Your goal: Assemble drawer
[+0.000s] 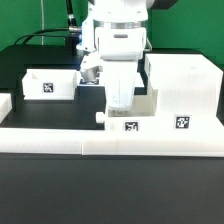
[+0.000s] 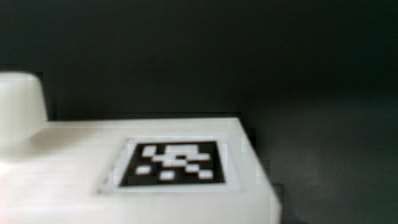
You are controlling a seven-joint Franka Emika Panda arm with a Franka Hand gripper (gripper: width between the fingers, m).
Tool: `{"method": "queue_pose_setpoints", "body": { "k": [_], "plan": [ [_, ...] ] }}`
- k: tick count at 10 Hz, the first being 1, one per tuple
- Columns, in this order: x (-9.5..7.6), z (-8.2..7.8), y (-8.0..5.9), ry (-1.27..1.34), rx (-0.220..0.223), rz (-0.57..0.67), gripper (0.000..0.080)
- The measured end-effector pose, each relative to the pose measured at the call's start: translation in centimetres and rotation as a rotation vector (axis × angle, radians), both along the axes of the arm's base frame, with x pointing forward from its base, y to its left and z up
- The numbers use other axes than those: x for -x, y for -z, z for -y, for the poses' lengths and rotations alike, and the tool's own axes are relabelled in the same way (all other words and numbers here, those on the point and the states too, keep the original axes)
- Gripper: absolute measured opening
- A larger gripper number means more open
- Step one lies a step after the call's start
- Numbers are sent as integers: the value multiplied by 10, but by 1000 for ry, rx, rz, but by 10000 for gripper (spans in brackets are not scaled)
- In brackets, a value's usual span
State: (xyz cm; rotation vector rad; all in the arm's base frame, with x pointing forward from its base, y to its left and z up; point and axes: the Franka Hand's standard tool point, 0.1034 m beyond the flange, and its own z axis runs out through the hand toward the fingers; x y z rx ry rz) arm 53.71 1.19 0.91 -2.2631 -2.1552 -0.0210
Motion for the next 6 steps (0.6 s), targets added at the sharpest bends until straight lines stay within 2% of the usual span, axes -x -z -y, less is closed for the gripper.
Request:
{"method": "queue_pose_setpoints", "body": {
  "k": [6],
  "plan": [
    [-4, 4, 0, 20, -1, 35, 42]
  ]
}}
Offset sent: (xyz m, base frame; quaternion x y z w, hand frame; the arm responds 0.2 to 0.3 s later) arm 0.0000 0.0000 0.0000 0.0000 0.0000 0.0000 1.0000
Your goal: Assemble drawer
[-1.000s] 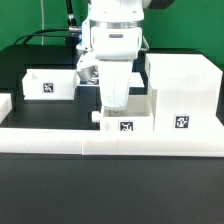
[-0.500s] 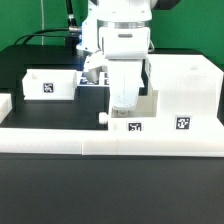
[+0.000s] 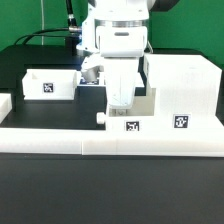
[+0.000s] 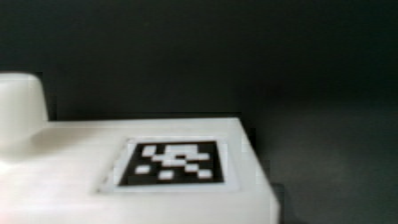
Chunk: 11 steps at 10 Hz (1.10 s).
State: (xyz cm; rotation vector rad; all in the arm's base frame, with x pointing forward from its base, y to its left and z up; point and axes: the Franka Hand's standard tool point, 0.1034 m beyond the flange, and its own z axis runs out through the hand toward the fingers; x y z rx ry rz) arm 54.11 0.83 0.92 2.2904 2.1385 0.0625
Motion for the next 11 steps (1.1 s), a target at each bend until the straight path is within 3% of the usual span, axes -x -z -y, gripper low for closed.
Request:
{"method": "queue_pose_setpoints", "body": {
  "k": [3, 6, 8, 9, 10, 11],
  "plan": [
    [-1, -7, 0, 23, 29, -19, 42],
    [-1, -5, 0, 31, 31, -27, 42],
    [-4, -1, -4, 44, 33, -35, 379],
    [-5, -2, -9, 42, 35, -38, 379],
    [-6, -2, -18, 41, 41, -48, 553],
    [-7, 0, -29, 41, 49, -61, 553]
  ]
}}
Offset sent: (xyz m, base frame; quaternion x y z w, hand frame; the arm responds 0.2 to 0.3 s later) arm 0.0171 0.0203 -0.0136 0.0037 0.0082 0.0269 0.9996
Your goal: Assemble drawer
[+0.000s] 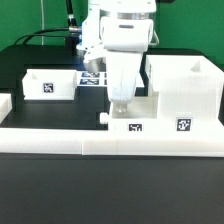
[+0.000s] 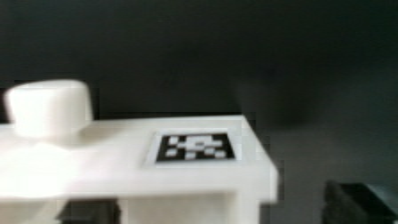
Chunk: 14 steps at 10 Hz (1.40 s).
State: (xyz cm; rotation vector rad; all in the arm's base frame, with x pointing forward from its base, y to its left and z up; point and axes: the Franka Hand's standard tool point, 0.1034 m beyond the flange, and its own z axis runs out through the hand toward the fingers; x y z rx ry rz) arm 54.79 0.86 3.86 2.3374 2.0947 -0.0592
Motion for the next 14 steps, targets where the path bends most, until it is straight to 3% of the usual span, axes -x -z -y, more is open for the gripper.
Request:
{"method": "queue_pose_setpoints", "body": {
  "k": [1, 3, 5, 8, 9, 11, 13, 14],
  "plan": [
    [-1, 3, -12, 2, 8, -9, 633],
    [-1, 15, -33, -4, 22, -26, 645],
    [1, 45, -51, -48, 29, -24, 649],
    [3, 50, -48, -52, 22, -30, 649],
    [2, 59, -42, -120, -18, -40, 649],
    [-18, 76, -29, -137, -105, -52, 649],
    [-30, 74, -16, -152, -177, -85, 649],
    [-33, 66, -8, -144, -216, -99, 649]
  ]
}}
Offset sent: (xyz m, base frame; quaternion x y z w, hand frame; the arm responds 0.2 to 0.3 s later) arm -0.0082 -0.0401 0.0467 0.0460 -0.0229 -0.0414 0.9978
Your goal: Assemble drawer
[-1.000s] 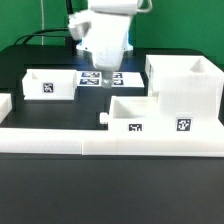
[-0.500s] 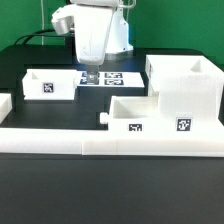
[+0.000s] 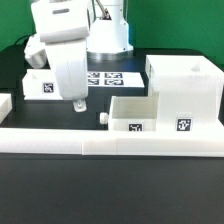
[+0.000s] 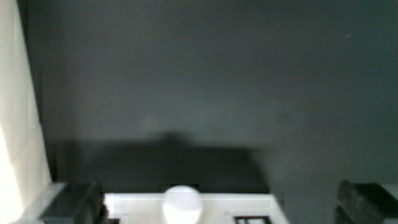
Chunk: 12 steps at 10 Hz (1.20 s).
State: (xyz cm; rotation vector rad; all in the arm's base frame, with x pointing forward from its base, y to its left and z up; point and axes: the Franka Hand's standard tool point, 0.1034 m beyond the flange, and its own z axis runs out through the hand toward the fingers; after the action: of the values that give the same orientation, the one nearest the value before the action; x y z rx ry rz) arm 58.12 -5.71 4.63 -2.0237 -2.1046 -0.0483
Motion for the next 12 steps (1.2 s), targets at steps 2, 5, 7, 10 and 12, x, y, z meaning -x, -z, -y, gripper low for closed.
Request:
{"method": "queue_pose_setpoints", "body": {
  "k": [2, 5, 7, 10, 12],
  "plan": [
    [3, 11, 3, 6, -27, -6, 649],
    [1, -16, 11, -22, -35, -17, 649],
    [-3, -39, 9, -50, -40, -15, 649],
    [-4, -70, 7, -23, -43, -27, 649],
    [-3, -85, 12, -19, -51, -41, 649]
  ]
}}
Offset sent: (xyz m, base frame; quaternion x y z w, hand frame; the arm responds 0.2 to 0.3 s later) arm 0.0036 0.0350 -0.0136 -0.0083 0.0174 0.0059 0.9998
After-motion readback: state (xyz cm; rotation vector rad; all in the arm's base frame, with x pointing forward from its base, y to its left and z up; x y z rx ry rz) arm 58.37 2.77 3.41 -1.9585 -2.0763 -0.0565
